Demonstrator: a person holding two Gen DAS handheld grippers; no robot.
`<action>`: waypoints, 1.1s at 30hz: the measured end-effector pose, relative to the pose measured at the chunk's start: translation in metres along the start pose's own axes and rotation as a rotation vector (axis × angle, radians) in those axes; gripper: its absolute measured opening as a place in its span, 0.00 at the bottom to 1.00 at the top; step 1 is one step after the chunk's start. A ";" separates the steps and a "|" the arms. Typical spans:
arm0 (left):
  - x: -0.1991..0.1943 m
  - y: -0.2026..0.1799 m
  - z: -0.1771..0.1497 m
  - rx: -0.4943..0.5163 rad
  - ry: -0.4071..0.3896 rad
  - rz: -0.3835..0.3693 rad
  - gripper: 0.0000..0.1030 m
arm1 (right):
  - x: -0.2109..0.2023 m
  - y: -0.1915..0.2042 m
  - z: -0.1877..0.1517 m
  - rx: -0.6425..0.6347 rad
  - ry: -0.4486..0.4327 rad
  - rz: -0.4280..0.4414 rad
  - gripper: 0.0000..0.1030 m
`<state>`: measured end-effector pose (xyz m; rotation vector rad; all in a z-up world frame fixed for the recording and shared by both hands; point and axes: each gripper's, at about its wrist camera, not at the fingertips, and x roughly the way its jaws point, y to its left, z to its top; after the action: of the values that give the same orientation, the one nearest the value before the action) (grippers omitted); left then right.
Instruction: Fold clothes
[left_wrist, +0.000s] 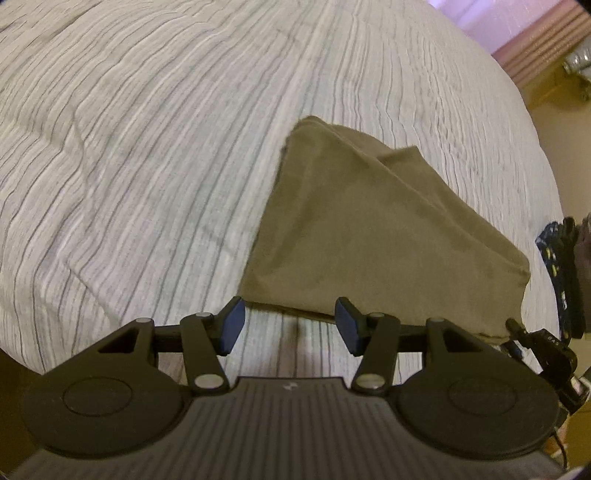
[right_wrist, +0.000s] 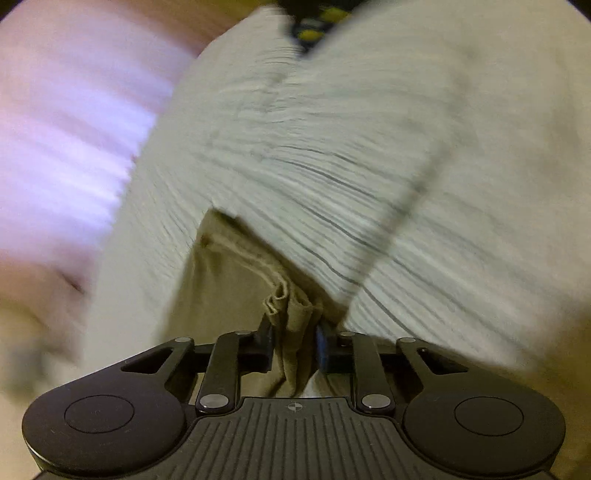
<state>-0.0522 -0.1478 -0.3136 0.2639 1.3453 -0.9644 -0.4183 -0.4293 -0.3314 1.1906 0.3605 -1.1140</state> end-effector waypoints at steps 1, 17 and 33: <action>-0.001 0.004 0.002 -0.008 -0.004 0.001 0.48 | -0.003 0.025 -0.003 -0.139 -0.026 -0.065 0.17; -0.014 0.069 0.016 -0.171 -0.047 -0.036 0.46 | 0.034 0.203 -0.265 -1.695 -0.105 -0.068 0.43; 0.020 0.032 0.019 -0.116 0.020 -0.323 0.46 | -0.033 0.135 -0.134 -0.798 0.036 -0.042 0.61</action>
<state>-0.0178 -0.1501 -0.3375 -0.0343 1.4839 -1.1476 -0.2795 -0.3032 -0.2850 0.4948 0.7728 -0.8499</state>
